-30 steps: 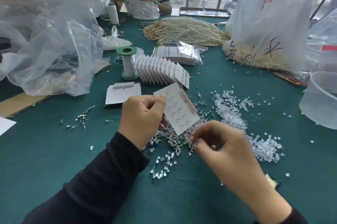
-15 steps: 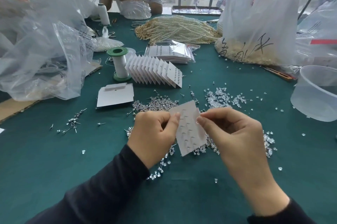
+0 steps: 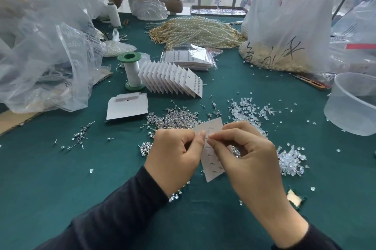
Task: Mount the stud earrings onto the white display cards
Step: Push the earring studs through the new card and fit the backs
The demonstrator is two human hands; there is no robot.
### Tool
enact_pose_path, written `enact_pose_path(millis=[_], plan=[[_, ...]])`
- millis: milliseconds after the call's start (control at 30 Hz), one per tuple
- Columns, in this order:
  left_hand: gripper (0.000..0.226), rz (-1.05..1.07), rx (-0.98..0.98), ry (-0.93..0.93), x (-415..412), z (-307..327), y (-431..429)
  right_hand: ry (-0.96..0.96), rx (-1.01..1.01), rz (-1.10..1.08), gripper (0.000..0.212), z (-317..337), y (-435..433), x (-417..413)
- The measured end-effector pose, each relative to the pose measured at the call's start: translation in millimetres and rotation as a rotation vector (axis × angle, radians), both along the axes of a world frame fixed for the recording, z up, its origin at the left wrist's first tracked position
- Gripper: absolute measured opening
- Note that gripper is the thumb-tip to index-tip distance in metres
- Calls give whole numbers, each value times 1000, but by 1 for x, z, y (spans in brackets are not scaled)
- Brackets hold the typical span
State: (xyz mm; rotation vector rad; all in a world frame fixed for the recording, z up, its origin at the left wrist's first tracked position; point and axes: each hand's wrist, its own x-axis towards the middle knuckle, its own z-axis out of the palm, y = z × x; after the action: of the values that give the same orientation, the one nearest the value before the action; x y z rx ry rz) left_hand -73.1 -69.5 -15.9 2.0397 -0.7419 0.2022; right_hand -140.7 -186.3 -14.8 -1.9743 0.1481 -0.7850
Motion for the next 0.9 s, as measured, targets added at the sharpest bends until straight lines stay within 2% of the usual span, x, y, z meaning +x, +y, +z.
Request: enact_pose_path(millis=[700,900], plan=[[48,-78,0,-3,2,-2,1,38,81,56,21,-4,-3,1],[45,-123,-48,44,2,-3,2,66,15,46,17,-3,-4,2]])
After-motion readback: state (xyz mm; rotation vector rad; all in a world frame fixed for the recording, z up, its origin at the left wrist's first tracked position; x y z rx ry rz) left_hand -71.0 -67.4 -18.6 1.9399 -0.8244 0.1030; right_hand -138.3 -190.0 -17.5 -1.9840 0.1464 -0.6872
